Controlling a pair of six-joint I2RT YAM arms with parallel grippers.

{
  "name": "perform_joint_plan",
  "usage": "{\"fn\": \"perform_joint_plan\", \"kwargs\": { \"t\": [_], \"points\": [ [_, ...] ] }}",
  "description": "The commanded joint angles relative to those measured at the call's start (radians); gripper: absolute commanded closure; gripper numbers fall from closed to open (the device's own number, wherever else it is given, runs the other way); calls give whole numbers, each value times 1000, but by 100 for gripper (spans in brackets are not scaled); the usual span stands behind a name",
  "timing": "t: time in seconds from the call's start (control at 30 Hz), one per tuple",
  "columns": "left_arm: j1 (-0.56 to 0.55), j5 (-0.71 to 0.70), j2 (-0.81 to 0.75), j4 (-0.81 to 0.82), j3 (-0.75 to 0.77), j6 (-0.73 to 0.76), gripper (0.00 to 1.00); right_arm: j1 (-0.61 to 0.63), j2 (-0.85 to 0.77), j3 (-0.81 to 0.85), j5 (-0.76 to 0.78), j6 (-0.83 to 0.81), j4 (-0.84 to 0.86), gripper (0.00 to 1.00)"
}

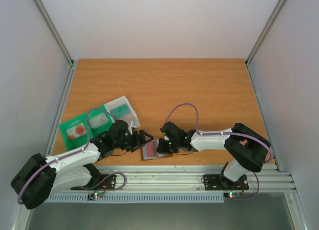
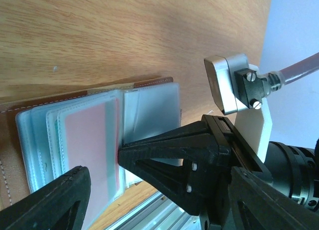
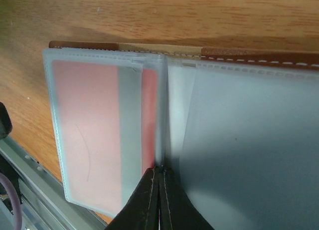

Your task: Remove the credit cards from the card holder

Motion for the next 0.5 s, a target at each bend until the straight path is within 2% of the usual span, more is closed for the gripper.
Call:
{"fn": "perform_joint_plan", "kwargs": {
  "t": [0.0,0.47],
  "points": [
    [-7,7,28,66,-12,9,24,7,50,-43,43,15,-48,96],
    [-6,-17,79,39,-12,54,23,7,41,-69,37,32,-18,96]
  ]
}}
